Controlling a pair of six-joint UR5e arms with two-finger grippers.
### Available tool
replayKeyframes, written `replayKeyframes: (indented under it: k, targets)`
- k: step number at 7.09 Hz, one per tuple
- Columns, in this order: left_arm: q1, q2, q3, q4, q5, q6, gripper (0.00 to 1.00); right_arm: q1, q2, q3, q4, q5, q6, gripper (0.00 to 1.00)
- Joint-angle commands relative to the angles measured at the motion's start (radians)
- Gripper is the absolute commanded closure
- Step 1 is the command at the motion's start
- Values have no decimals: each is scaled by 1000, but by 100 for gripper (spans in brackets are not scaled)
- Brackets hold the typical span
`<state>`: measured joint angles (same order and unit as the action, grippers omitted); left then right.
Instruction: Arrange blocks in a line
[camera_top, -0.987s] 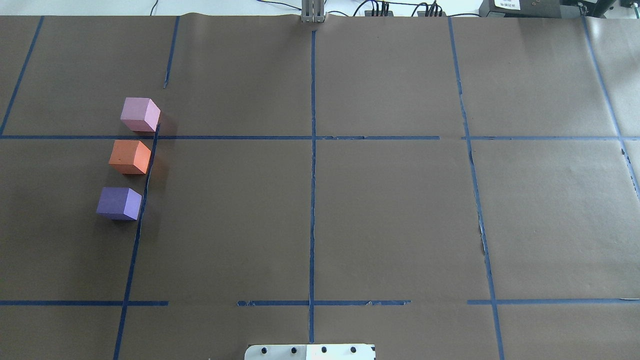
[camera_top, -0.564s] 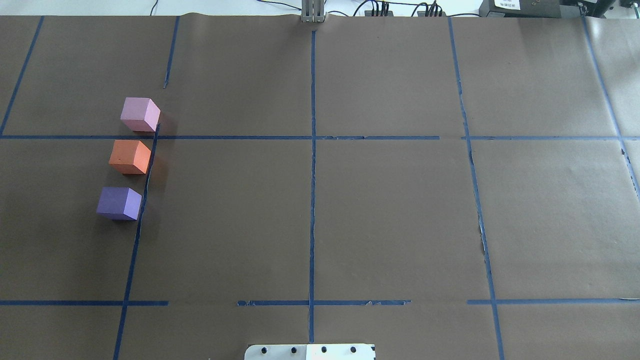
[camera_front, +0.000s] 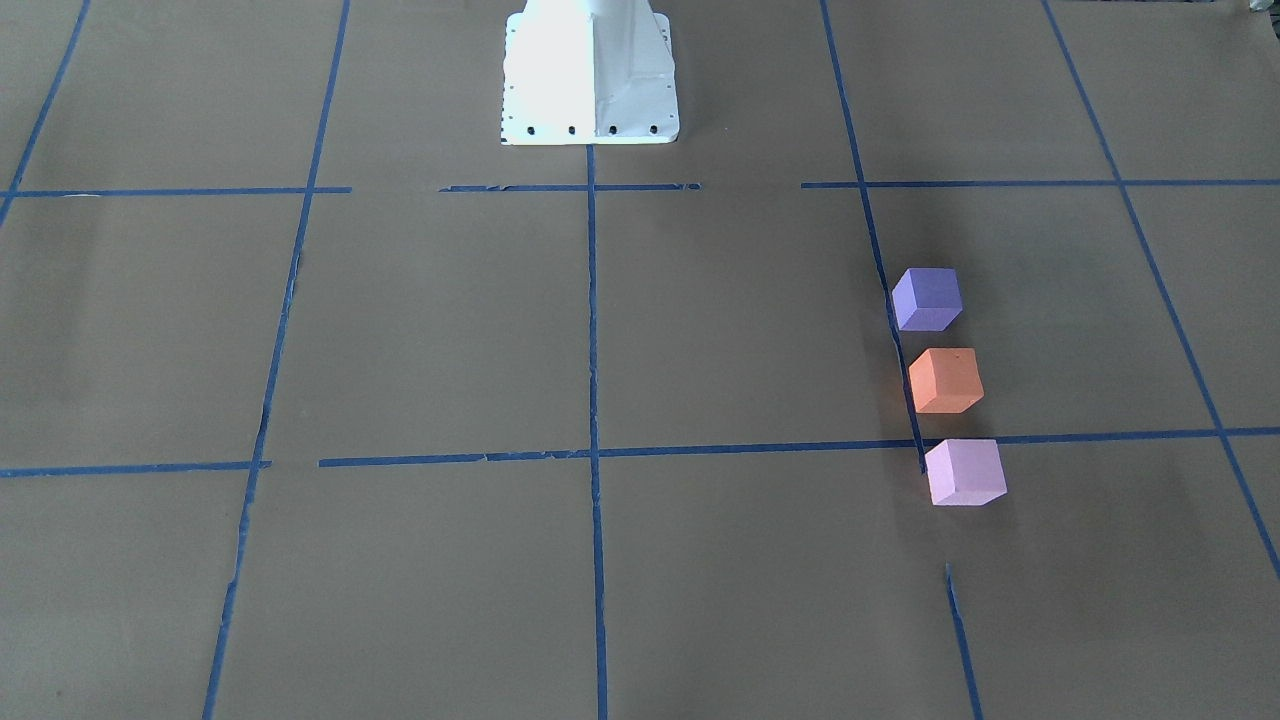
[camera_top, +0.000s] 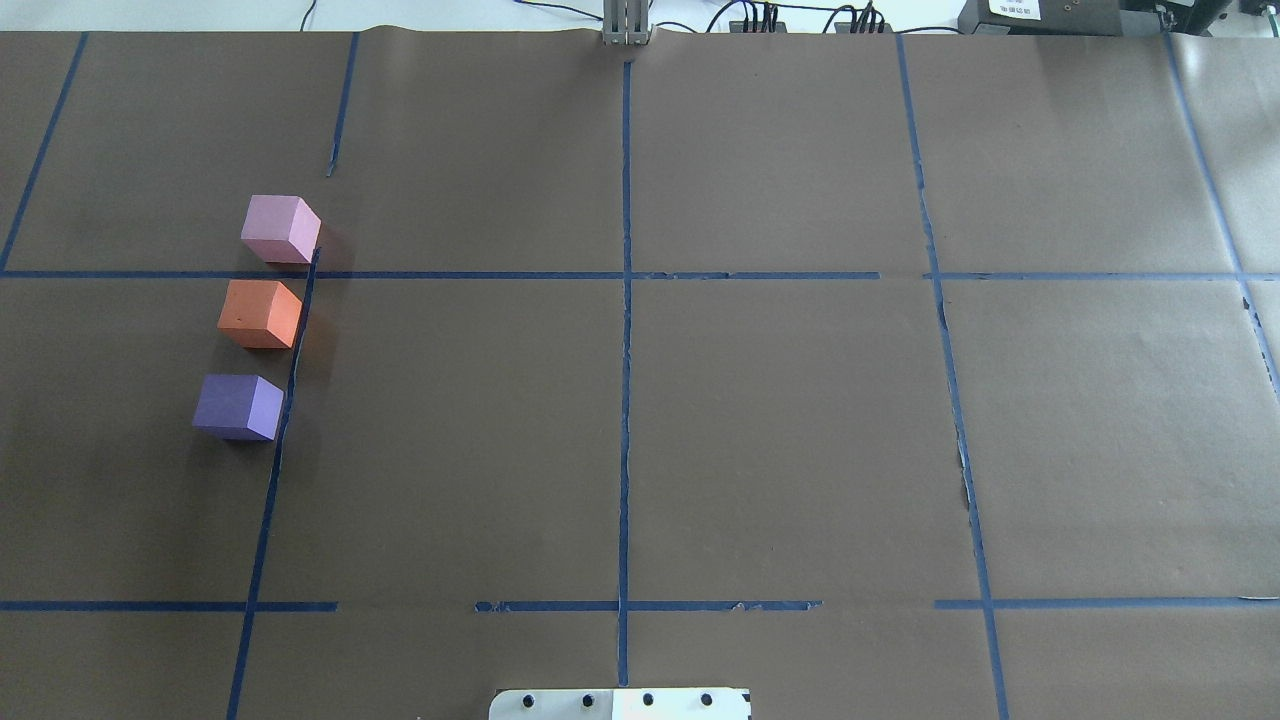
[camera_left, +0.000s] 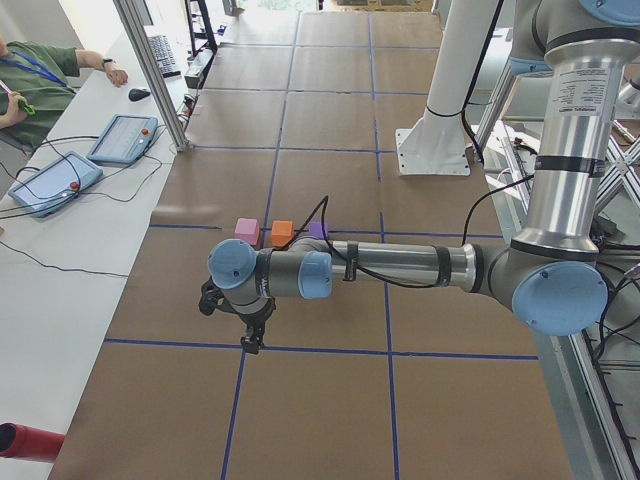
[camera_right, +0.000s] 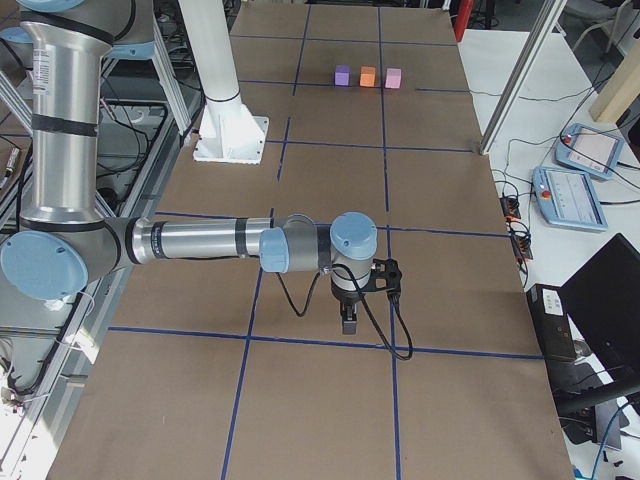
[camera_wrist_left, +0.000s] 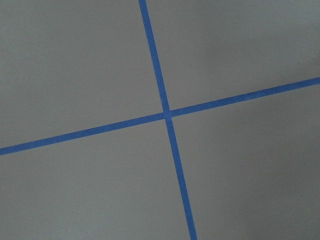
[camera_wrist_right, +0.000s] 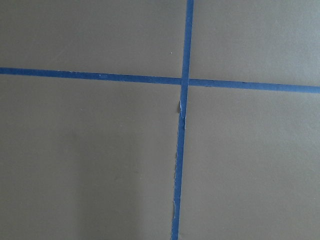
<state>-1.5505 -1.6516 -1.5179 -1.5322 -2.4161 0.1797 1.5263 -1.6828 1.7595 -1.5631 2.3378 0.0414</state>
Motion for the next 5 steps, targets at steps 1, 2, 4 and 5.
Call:
replayKeyframes:
  k: [1, 2, 4, 5]
  targets:
    - [-2, 0, -4, -11, 0, -2, 0, 0, 0, 0, 0, 0, 0, 0]
    - [-2, 1, -4, -32, 0, 0, 0, 0, 0, 0, 0, 0, 0, 0]
    - [-2, 1, -1, -32, 0, 0, 0, 0, 0, 0, 0, 0, 0, 0]
    - [-2, 1, -1, -34, 0, 0, 0, 0, 0, 0, 0, 0, 0, 0]
